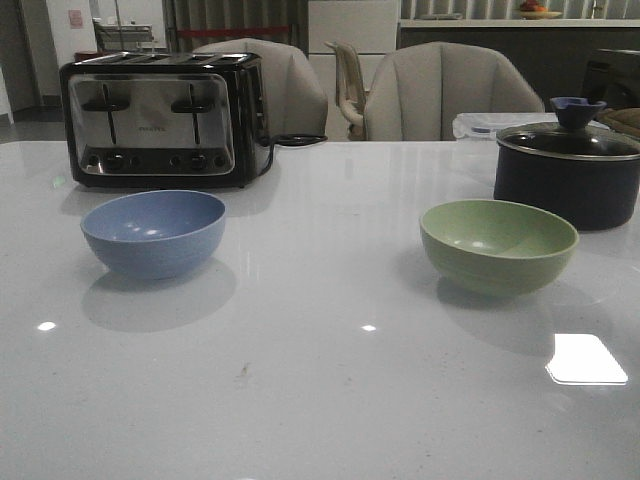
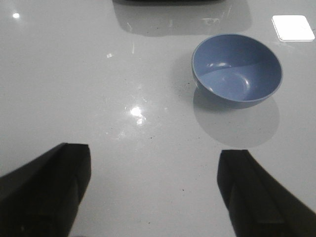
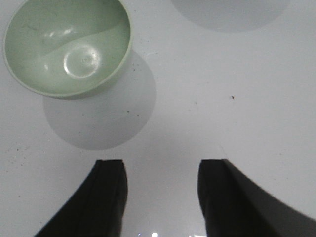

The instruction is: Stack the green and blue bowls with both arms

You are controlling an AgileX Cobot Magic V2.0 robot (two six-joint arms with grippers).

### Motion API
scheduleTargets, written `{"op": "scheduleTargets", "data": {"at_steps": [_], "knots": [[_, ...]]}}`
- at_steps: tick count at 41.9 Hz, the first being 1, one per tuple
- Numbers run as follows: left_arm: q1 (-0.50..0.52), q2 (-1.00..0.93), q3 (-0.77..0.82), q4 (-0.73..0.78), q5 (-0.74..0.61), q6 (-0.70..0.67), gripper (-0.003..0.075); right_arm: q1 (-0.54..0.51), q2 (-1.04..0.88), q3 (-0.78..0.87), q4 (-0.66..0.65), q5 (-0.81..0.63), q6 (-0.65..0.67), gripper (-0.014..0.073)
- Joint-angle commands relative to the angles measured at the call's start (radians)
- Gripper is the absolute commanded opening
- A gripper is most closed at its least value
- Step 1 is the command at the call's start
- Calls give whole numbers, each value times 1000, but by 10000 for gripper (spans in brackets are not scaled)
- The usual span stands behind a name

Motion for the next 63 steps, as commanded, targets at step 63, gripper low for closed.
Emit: {"op": "scheduleTargets", "data": {"at_steps": [63], "knots": [[-1, -2, -27, -12, -64, 0, 510, -1, 755, -639, 201, 126, -87, 178]]}}
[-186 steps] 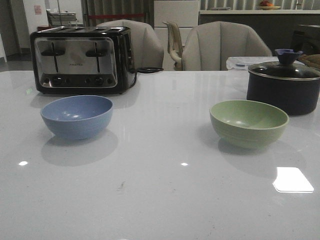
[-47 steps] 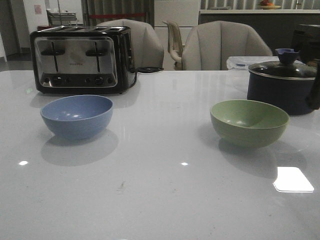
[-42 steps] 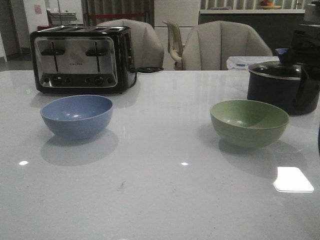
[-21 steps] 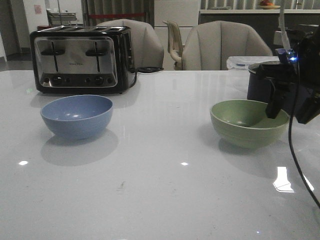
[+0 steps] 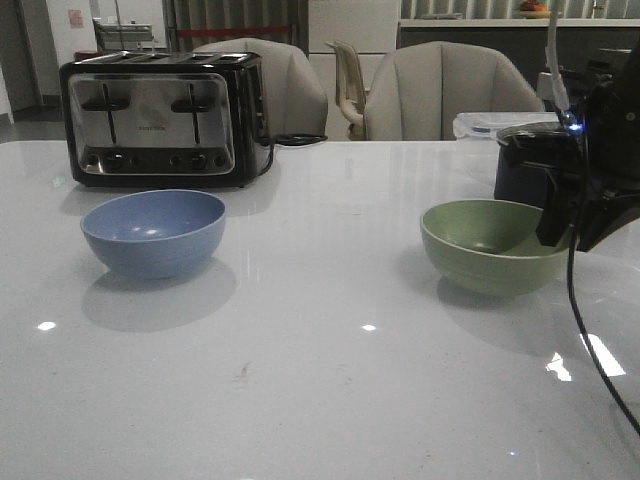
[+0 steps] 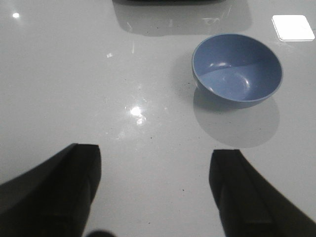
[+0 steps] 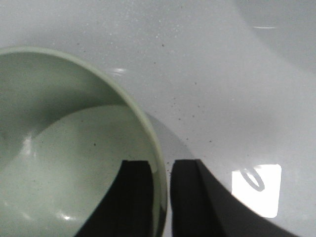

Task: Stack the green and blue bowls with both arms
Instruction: 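Lower the right gripper onto the rim of the pale green bowl, then grip the green bowl rim and carry it toward the blue bowl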

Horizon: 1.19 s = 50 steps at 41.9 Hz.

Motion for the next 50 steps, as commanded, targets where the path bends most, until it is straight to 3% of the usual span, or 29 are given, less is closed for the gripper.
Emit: {"op": "scheduleTargets", "data": {"at_steps": [1, 10, 19, 28, 38, 50], "knots": [[-1, -2, -27, -12, -64, 0, 510, -1, -50, -36, 15, -14, -16, 164], [-1, -2, -27, -12, -64, 0, 510, -1, -52, -36, 14, -10, -20, 32], [-1, -2, -27, -12, -64, 0, 510, 36, -141, -36, 14, 8, -25, 34], [-1, -2, -27, -12, -64, 0, 510, 193, -228, -36, 16, 20, -41, 34], [-1, -2, -27, -12, -64, 0, 510, 371, -154, -36, 17, -23, -41, 34], [-1, -2, -27, -12, -64, 0, 510, 406, -50, -36, 9, -45, -41, 47]]}}
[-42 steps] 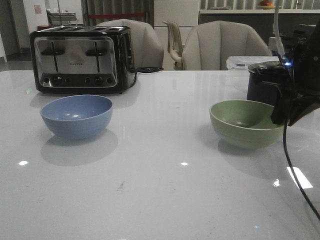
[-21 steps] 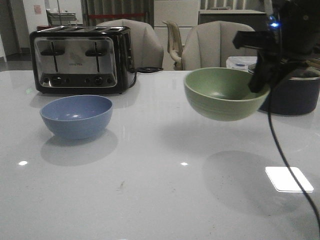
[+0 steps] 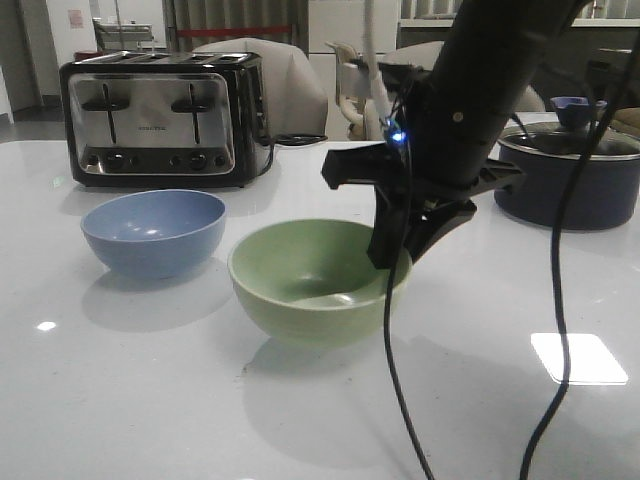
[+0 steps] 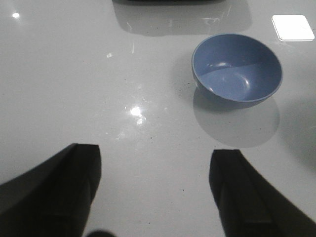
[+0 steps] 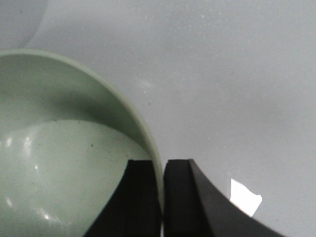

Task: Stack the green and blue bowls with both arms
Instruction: 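Grip the green bowl rim and carry it toward the blue bowl, then set the green bowl down and withdraw the right gripper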

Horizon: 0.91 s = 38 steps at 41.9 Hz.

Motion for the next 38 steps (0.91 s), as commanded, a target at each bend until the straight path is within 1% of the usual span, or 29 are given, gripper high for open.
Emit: {"op": "scheduleTargets", "data": {"at_steps": [1, 4, 6, 7, 9, 12, 14, 19, 23, 29, 38], "knots": [[-1, -2, -27, -12, -64, 0, 510, -2, -35, -35, 1, -37, -10, 59], [-1, -2, -27, -12, -64, 0, 510, -2, -34, -35, 0, -35, -10, 126], [-1, -2, -27, -12, -64, 0, 510, -2, -34, -35, 0, -35, -10, 207], [-1, -2, -27, -12, -64, 0, 510, -2, -34, -35, -1, -36, -10, 229], [-1, -2, -27, -12, -66, 0, 510, -2, -34, -35, -2, -36, -10, 316], [-1, -2, -27, -12, -68, 0, 510, -2, -38, -35, -2, -36, -10, 400], [-1, -2, -27, -12, -68, 0, 510, -2, -47, -35, -2, -35, -10, 426], [-1, -2, -27, -12, -68, 0, 510, -2, -109, -29, -11, -36, -10, 432], [-1, -2, -27, -12, -68, 0, 510, 0, -200, -4, -37, -37, -25, 432], [-1, -2, -27, -12, -68, 0, 510, 0, -378, 89, -87, -36, -38, 432], [-1, -2, -27, -12, -67, 0, 510, 0, -677, 277, -187, -37, -38, 432]]}}
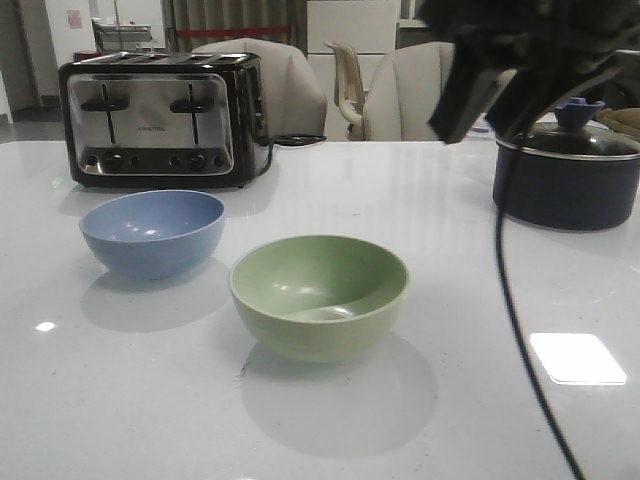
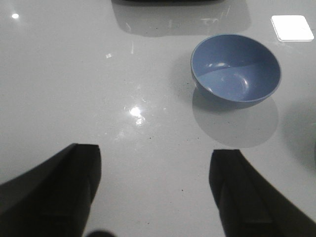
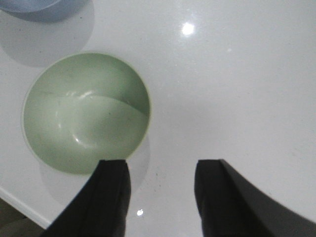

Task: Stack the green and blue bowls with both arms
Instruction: 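Set the green bowl down and withdraw the right gripper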

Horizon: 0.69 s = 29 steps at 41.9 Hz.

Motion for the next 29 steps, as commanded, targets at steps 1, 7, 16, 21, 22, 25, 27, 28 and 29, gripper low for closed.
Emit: {"op": "scheduleTargets", "data": {"at_steps": [1, 7, 16, 21, 22, 25, 27, 28, 29], "knots": [[-3, -2, -27, -12, -65, 0, 510, -1, -154, 55, -44, -35, -11, 432], [-15, -2, -27, -29, -65, 0, 510, -2, -316, 165, -54, -33, -10, 432], [-109, 7, -27, -31, -65, 2, 510, -2, -502, 287, -54, -4, -10, 432], [-159, 51, -56, -20, -55, 4, 510, -2, -544, 299, -54, 19, -10, 432], [-164, 72, -71, -20, -48, 4, 510, -2, -550, 299, -54, 26, -10, 432], [-166, 137, -118, -20, -21, 4, 511, -2, -557, 299, -54, 35, -10, 432], [-166, 182, -148, -18, -10, 4, 516, -2, -557, 299, -54, 36, -10, 432], [-166, 213, -167, -16, -8, 4, 519, -2, -557, 299, -54, 36, -10, 432], [-166, 237, -181, -13, -8, 4, 526, -2, -557, 299, -54, 36, -10, 432]]}}
